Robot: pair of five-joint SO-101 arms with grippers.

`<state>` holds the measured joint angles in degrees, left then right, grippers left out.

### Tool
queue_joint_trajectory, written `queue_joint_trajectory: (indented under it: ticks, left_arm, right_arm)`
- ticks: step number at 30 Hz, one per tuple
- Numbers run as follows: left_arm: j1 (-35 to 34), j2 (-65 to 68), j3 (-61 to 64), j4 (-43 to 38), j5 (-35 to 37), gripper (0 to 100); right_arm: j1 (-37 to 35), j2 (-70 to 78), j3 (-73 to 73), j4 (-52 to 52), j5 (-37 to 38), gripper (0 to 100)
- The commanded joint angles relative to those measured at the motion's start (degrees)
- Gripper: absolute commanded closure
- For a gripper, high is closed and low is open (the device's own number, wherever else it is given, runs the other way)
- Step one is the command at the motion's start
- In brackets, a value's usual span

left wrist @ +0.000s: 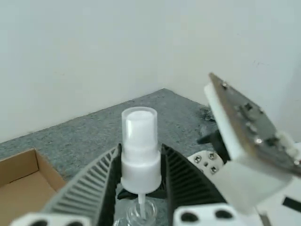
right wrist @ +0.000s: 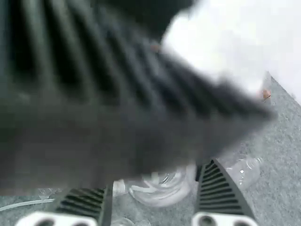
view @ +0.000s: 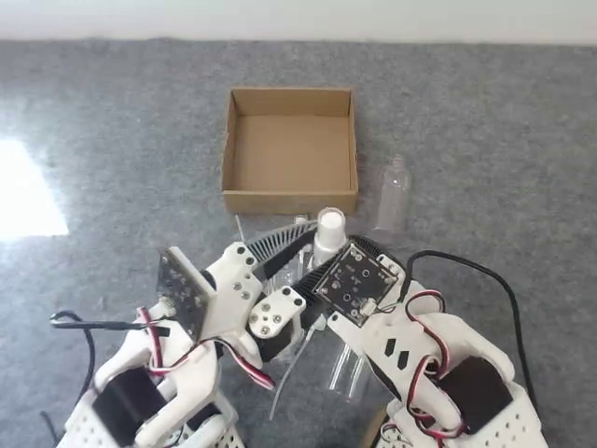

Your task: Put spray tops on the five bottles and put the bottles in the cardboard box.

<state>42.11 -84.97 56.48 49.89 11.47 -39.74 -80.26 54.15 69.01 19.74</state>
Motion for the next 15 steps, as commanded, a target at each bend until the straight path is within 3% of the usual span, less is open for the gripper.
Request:
queue_joint_trajectory:
  ticks: [1,15]
  left_arm:
    - [1.32,-0.18,0.31,-1.93,-0.7,99]
    - [3.34,0.18,2.86,-1.85,-5.63,99]
  right_arm:
    - [0.92,0.4,-4.04,0.31,-0.7,87.7]
    - [0.92,0.4,-4.04,0.4,-0.35,87.7]
